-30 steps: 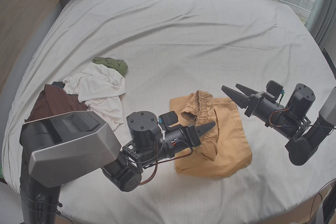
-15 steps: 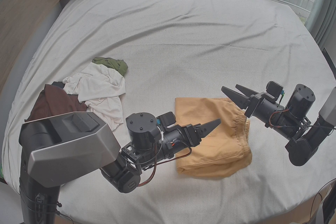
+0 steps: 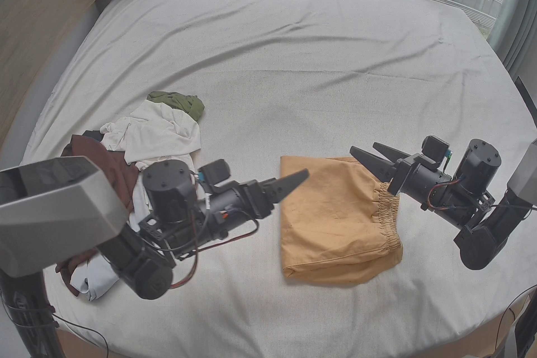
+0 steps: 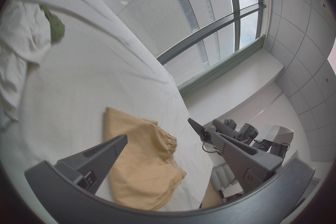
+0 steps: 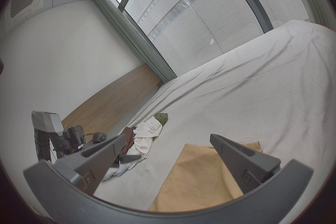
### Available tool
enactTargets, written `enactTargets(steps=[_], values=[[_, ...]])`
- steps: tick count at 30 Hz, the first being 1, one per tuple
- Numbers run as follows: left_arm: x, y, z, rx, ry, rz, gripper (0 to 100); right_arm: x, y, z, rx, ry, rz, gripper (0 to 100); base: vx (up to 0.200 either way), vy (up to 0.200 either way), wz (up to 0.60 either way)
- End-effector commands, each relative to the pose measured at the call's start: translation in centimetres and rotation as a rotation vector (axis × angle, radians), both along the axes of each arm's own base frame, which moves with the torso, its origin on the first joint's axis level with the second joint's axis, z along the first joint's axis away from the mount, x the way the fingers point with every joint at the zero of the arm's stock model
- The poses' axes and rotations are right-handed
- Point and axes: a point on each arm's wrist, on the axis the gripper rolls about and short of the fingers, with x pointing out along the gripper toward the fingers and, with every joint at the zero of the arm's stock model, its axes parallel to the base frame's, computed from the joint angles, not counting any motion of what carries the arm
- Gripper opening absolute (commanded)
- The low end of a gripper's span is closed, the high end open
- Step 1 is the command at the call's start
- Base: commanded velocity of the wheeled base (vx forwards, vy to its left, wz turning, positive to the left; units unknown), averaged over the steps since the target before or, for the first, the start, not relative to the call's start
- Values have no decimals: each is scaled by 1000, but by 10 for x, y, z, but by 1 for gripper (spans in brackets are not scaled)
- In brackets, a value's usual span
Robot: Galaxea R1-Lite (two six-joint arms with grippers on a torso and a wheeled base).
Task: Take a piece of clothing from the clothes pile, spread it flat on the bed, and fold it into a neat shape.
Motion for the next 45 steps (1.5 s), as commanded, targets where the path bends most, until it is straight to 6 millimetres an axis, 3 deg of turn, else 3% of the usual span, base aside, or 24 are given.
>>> enactTargets(steps=[1,9,16,32,45], values=[[-16,42,34,-10,-85,72,100,-10,9,-9,-16,39,38,100,0,0,0],[-18,51,24,76,-132,99,100,-17,14,-14,-29,65,61,100,0,0,0],[-26,66,13,179,-180,130,100,-29,-6,-27,-123,180,16,100,0,0,0],[-54,124,-27,447,-227,48,100,-39,-57,-27,-280,358,-127,100,0,0,0],[-58,134,-49,553,-243,-8,100,-41,-76,-42,-305,516,-178,100,0,0,0]])
